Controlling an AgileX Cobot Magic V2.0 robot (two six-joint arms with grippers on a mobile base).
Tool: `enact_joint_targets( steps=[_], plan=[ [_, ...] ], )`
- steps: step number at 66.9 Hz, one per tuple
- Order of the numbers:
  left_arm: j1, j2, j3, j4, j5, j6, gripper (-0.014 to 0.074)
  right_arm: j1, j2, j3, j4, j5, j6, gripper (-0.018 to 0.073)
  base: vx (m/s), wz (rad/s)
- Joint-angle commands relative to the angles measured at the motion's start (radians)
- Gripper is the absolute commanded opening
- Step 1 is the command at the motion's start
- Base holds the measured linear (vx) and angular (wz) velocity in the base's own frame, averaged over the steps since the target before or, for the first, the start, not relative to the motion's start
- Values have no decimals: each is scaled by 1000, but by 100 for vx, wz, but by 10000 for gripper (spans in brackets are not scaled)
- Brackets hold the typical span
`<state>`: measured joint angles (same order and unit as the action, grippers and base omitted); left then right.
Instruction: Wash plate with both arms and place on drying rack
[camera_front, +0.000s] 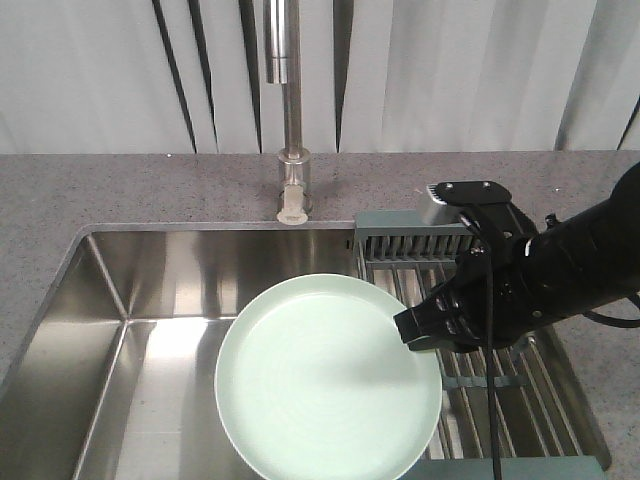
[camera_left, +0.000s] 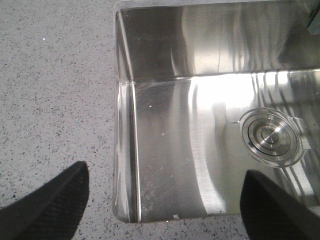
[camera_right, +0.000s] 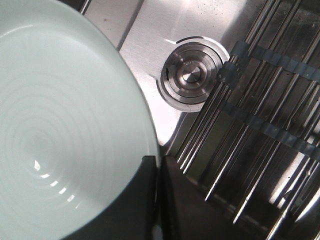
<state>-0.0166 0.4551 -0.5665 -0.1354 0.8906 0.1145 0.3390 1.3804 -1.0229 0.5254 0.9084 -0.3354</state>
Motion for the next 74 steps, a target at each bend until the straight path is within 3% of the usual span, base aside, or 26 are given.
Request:
enact_joint_targets(
  steps=[1,13,37,56,74],
  plan=[
    [3,6,-24,-12,-54,-10,572,-2,-32,-26,25,-18,-29,-1,0,0],
    [3,6,-24,-12,-54,-10,572,11,-29,-26,70,3,-116,-1,0,0],
    [3,6,-24,-12,-54,-10,572,139,82,-145,-2,-28,-88,-1,0,0],
    [3,6,-24,-12,-54,-10,572,132,227,-325,-28,2,-88,-1,0,0],
    [3,6,-24,-12,-54,-10,572,63,344,-513,-23,32,-87,-1,0,0]
  ],
)
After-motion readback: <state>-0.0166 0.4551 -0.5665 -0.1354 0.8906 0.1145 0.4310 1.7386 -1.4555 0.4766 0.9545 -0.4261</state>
